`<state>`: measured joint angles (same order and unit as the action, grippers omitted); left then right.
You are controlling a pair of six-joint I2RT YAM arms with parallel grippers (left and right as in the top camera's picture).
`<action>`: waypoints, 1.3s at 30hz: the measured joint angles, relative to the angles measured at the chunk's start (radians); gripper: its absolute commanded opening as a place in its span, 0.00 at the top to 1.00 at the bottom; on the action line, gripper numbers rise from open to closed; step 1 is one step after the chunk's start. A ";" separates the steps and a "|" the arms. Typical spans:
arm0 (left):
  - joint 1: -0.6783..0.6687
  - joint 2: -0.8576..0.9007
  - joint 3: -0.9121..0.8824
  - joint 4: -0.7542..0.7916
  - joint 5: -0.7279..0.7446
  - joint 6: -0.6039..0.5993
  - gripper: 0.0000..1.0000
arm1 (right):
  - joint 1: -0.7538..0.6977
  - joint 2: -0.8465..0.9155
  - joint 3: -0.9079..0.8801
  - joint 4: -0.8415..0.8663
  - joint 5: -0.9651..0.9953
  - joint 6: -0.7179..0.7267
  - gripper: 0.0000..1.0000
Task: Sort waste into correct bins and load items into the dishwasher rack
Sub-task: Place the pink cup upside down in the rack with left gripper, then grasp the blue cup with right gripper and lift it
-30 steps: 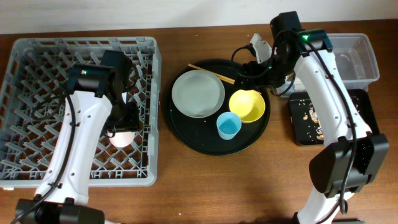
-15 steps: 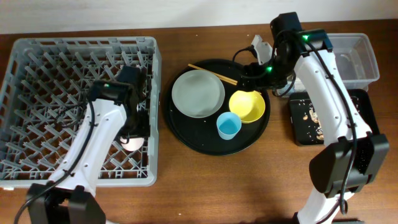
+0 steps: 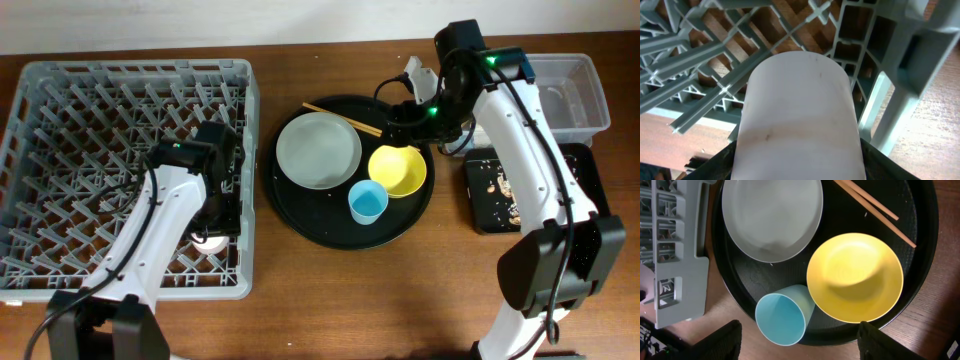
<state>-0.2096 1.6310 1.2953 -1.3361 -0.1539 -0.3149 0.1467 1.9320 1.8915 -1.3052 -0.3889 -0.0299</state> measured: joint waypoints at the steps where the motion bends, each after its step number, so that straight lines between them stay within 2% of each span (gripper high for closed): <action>1: 0.000 -0.005 0.005 -0.007 0.001 0.000 0.45 | 0.000 0.000 0.000 0.000 0.000 0.000 0.25; 3: 0.000 -0.028 0.010 -0.011 0.008 0.000 0.25 | 0.000 0.000 0.000 0.000 0.000 0.000 0.25; 4: 0.000 -0.031 0.010 -0.010 0.008 0.000 0.22 | 0.000 0.000 0.000 0.000 0.000 0.000 0.25; 14: 0.000 -0.032 0.027 0.009 0.014 -0.003 0.20 | 0.000 0.000 0.000 0.000 0.000 0.000 0.26; 18: -0.010 -0.034 0.247 0.011 0.063 0.041 0.20 | 0.000 0.000 0.000 -0.007 -0.003 0.008 0.39; 20: -0.031 -0.047 0.313 0.040 0.126 0.071 0.20 | 0.000 0.000 0.000 -0.037 -0.008 0.008 0.49; 21: -0.035 -0.049 0.313 0.040 0.142 0.077 0.20 | 0.006 -0.001 0.000 -0.063 0.006 0.007 0.54; 25: -0.034 -0.049 0.312 0.089 0.167 0.087 0.20 | 0.100 -0.005 -0.097 -0.067 0.097 0.056 0.55; 28: -0.034 -0.049 0.312 0.093 0.174 0.087 0.20 | 0.166 -0.006 -0.226 0.002 0.150 0.109 0.65; 30: -0.034 -0.049 0.312 0.093 0.174 0.087 0.20 | 0.172 -0.008 -0.272 0.050 0.169 0.137 0.68; 32: -0.034 -0.049 0.312 0.093 0.174 0.087 0.20 | 0.172 -0.008 -0.351 0.112 0.193 0.150 0.83; 34: -0.034 -0.049 0.312 0.095 0.174 0.087 0.20 | 0.172 -0.008 -0.392 0.153 0.200 0.161 0.93; 39: -0.034 -0.049 0.312 0.098 0.174 0.087 0.20 | 0.172 -0.008 -0.404 0.209 0.209 0.169 0.96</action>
<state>-0.2440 1.5822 1.6073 -1.2385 0.0204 -0.2276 0.3187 1.9236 1.4872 -1.0958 -0.1802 0.1394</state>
